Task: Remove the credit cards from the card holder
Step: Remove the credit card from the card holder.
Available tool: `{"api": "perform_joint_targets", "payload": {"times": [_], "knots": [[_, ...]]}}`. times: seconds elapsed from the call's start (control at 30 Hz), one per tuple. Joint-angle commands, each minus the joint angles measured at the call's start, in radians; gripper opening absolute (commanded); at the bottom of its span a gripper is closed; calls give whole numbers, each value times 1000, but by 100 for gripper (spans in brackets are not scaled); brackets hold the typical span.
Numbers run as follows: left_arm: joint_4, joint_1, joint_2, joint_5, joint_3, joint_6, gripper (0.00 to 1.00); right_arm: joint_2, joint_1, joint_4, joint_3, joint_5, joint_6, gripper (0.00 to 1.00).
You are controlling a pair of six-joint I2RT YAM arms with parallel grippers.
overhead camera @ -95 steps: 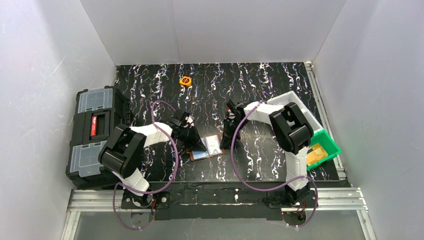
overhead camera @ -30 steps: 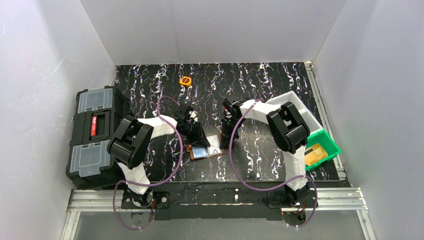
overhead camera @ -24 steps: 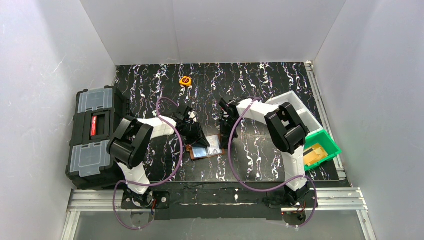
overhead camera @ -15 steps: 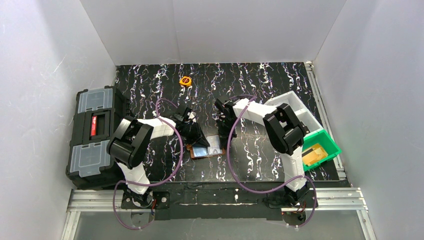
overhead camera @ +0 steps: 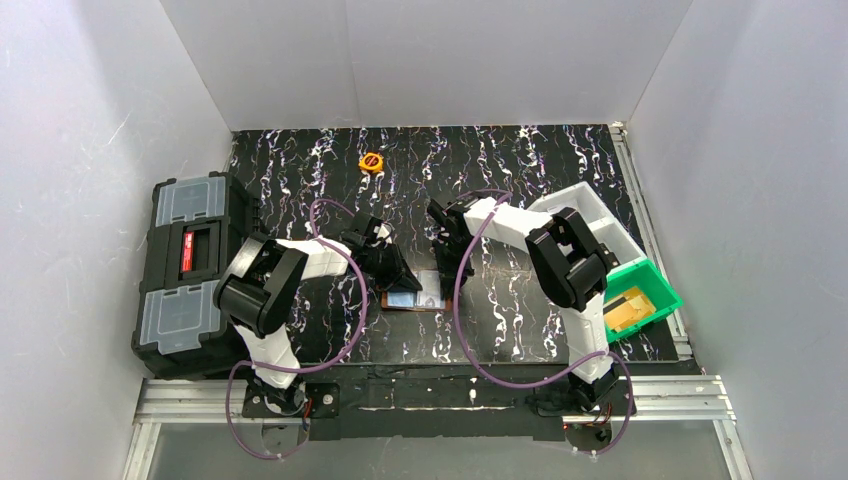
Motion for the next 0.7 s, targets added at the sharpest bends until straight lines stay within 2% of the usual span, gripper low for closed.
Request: {"api": "perform_joint_targets", "payload": {"times": [0.0,0.1,0.27,0.47,0.67], "knots": [[49,-42,-29,92,-17,-32,7,75,49,200,11,64,6,24],[22,-42,-35,84,-17,-22,0,80,50,197,24,68,6,31],[-72,-41,-59,47,-5,30,0,99,50,173,40,96,14,32],[-198,-17,-81,10,17,110,0,106,46,177,3,108,37,31],[-254,27,-88,8,26,170,0,100,8,208,-71,86,66,26]]}}
